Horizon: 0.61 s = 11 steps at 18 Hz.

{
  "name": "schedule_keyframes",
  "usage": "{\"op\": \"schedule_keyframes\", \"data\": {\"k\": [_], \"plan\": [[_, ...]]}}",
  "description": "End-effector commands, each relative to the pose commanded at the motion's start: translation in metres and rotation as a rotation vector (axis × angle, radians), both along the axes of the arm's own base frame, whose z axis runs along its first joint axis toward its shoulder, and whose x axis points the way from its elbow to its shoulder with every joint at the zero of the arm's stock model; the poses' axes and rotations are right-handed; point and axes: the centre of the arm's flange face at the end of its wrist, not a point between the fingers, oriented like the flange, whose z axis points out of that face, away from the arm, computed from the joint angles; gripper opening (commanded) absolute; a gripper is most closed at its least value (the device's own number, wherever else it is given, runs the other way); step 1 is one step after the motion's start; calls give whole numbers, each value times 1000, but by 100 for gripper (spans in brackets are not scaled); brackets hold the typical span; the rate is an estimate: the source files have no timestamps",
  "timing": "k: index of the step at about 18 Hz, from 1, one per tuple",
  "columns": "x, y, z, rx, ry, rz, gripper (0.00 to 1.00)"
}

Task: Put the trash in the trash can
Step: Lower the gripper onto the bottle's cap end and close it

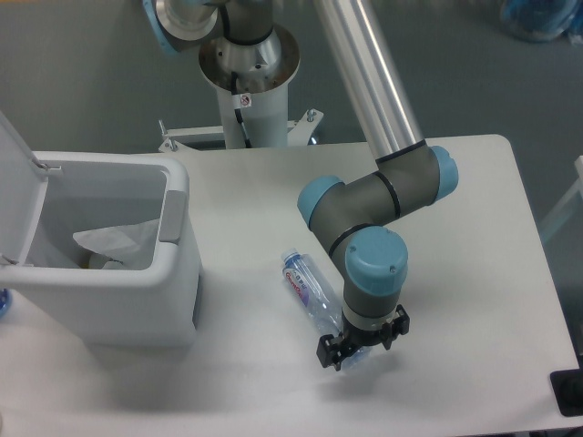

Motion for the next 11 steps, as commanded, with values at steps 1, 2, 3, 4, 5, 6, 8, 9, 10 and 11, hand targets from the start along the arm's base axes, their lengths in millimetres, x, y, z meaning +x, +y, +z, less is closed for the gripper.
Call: {"op": "schedule_keyframes", "data": {"k": [1, 2, 3, 4, 5, 6, 8, 9, 10, 11], "plan": [[0, 0, -2, -1, -3, 6, 100], [-1, 0, -5, -5, -4, 11, 100], [0, 1, -7, -9, -5, 10, 100], [-1, 0, -10, -14, -7, 12, 100], [-1, 1, -11, -16, -7, 10, 100], [0, 0, -14, -19, -11, 10, 100], [-1, 0, -22, -27, -18, 11, 100], [-1, 0, -23, -28, -20, 11, 100], [-1, 0, -23, -28, -20, 11, 100], [-1, 1, -23, -25, -19, 10, 100]]}}
